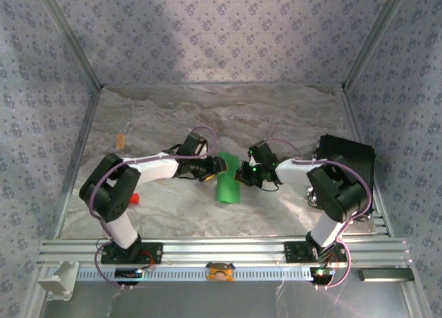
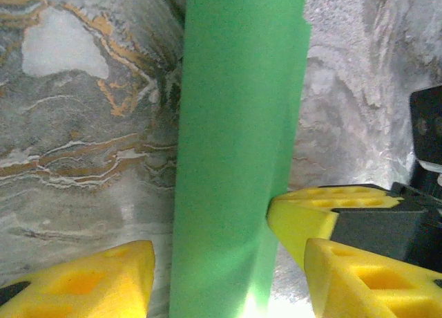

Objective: Fold a paper plane with a square sheet of paper (pick it up from the middle)
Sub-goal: Hold the square sheet of paper at the center of the table.

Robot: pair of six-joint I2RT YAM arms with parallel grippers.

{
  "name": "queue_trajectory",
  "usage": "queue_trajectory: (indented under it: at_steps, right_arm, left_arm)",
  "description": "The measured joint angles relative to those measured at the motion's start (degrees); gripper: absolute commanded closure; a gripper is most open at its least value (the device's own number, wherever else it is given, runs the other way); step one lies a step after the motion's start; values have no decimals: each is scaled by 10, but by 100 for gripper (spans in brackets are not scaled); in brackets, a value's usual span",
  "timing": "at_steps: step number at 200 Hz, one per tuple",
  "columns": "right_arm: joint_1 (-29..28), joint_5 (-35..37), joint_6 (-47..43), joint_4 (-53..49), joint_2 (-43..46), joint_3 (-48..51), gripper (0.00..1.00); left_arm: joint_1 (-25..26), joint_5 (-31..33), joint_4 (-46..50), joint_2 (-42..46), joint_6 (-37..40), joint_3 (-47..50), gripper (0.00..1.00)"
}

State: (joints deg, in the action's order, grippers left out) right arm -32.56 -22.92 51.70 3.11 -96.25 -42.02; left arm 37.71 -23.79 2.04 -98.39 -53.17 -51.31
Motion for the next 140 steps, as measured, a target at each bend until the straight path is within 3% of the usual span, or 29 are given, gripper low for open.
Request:
queue_trajectory:
  at_steps: [45,79,140]
  right_arm:
    - [0,0,0,1,0,0,89]
    - [0,0,0,1,0,0,89]
    - [5,-14,-3,10,5,0,79]
  left_arm:
    - [0,-12,5,-19,5,-4,46]
    - [0,-20,12,-35,17,-19,53]
    - [2,-6,38,-42,31,-30,57]
